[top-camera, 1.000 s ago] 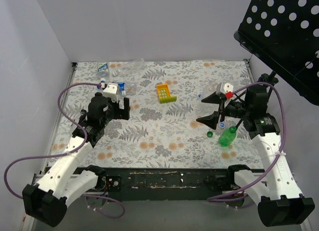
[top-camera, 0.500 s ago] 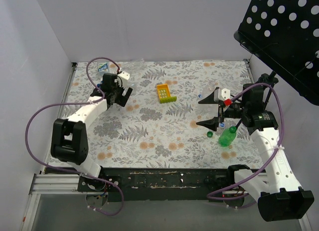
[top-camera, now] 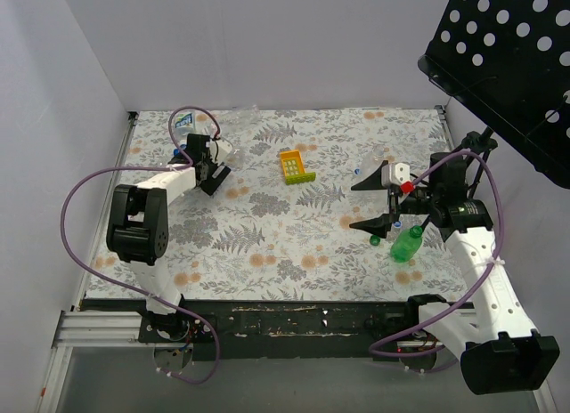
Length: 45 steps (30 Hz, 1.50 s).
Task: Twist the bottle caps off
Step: Pick up the plastic bottle at the center of the board.
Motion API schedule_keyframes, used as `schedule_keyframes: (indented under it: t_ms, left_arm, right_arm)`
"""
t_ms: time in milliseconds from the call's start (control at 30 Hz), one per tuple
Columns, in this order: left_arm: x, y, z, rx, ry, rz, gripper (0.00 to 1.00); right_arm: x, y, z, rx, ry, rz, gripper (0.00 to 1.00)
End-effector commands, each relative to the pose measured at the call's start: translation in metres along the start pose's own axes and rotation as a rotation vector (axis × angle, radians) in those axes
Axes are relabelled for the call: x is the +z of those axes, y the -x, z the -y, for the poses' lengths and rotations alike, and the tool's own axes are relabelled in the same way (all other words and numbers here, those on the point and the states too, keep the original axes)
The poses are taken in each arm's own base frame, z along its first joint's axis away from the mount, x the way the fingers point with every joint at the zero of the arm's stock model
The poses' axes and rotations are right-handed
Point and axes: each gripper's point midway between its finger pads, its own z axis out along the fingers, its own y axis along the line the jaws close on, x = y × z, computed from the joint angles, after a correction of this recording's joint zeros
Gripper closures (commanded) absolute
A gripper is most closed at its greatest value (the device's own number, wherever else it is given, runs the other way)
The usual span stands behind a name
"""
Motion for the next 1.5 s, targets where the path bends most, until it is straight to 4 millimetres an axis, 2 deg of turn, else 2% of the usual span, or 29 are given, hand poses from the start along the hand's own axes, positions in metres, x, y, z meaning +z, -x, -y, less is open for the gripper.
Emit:
schedule_keyframes:
  t_ms: [0, 167, 333, 467, 700, 900, 1033, 1167, 1333, 1467]
  left_arm:
    - [-0.006, 0.029, -0.027, 0.024, 0.087, 0.087, 0.04]
    - [-0.009, 0.041, -0.025, 0.033, 0.096, 0.138, 0.05]
    - [-0.004, 0.039, -0.030, 0.091, 0.141, 0.151, 0.04]
    - [0.004, 0.043, -0.026, 0.116, 0.123, 0.161, 0.04]
    - [0.025, 0.035, -0.011, 0.128, 0.059, 0.112, 0.05]
    - [0.035, 0.029, 0.004, 0.078, -0.021, 0.055, 0.17]
    - [0.025, 0.033, 0.021, -0.055, -0.108, 0.052, 0.23]
    - [0.005, 0.039, 0.035, -0.170, -0.183, 0.060, 0.31]
    - [-0.024, 0.034, 0.046, -0.343, -0.233, 0.028, 0.41]
    - [-0.054, 0.037, 0.066, -0.399, -0.344, 0.091, 0.59]
  right_arm:
    - [0.003, -0.004, -0.005, 0.004, 0.031, 0.020, 0.03]
    - [0.003, -0.008, -0.004, 0.017, 0.035, 0.017, 0.03]
    - [0.004, -0.012, -0.004, 0.030, 0.038, 0.012, 0.03]
    - [0.004, -0.014, -0.003, 0.035, 0.036, 0.010, 0.03]
    - [0.004, -0.017, -0.004, 0.040, 0.035, 0.003, 0.03]
    - [0.004, -0.017, -0.004, 0.037, 0.034, 0.001, 0.03]
    - [0.004, -0.017, -0.005, 0.037, 0.034, 0.001, 0.03]
    - [0.004, -0.018, -0.004, 0.036, 0.032, -0.001, 0.03]
    - [0.003, -0.016, -0.004, 0.030, 0.025, -0.007, 0.03]
    - [0.001, -0.012, -0.001, 0.027, 0.010, -0.020, 0.03]
